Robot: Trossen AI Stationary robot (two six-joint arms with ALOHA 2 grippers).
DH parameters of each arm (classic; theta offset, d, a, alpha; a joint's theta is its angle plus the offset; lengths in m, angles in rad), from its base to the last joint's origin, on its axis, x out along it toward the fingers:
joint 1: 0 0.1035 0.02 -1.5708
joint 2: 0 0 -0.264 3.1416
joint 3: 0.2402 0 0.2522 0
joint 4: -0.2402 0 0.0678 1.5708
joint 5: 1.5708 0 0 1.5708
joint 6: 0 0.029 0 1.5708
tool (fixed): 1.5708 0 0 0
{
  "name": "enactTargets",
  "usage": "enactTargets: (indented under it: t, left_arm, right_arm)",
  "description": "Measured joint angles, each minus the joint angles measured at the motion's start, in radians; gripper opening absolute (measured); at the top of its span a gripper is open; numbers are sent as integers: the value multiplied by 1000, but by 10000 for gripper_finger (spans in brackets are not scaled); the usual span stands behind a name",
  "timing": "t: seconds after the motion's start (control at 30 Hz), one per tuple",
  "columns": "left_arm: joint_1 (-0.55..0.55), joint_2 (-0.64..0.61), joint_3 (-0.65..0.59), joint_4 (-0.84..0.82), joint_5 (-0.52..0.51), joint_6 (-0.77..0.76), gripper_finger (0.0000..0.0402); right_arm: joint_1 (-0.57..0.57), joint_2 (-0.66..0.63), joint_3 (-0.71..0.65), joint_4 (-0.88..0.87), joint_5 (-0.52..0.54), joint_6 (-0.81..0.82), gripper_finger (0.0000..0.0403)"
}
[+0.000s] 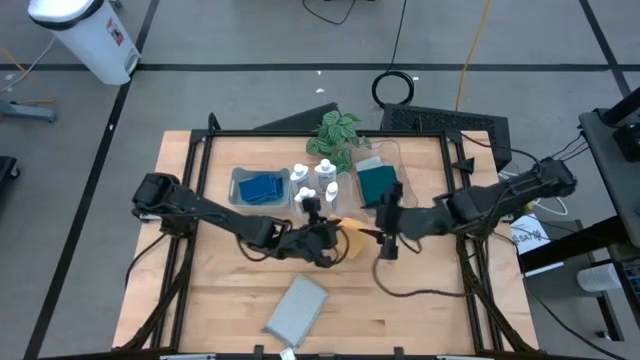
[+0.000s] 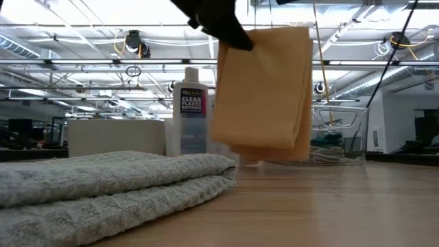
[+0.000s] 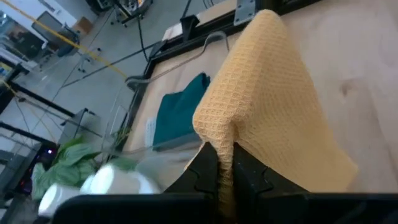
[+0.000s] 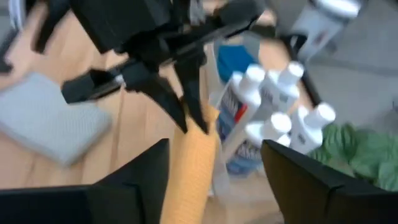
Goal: Pick & Place Kitchen Items
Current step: Put the orange towel into the transparent bin
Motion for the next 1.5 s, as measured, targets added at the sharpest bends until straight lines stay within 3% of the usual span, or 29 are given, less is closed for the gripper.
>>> enactTargets:
  t: [0.13,0.27,0.5,0.73,0.9,1.03,1.27,1.5]
  left_arm:
    - [10,29,42,2,35,15,15]
    - [10,30,52,-3,41,15,15]
    - [8,30,52,-6,41,11,15]
    - [8,30,52,-1,79,6,22]
    - [8,30,52,5,167,-5,29]
    - [6,29,52,30,166,-144,82]
    - [-19,-27,52,26,142,-170,222]
    - [-47,-113,52,5,165,-160,301]
  right_arm:
    - [-40,127,160,-213,-99,66,270]
    - [-85,227,200,-281,-213,129,311]
    - [-134,314,200,-310,-264,139,310]
    - [-148,323,201,-310,-267,125,231]
    - [-146,323,201,-320,-323,81,119]
    - [-146,320,201,-333,-390,63,20]
    - [-128,271,199,-486,-345,53,7]
    - [-126,128,199,-601,-255,24,4]
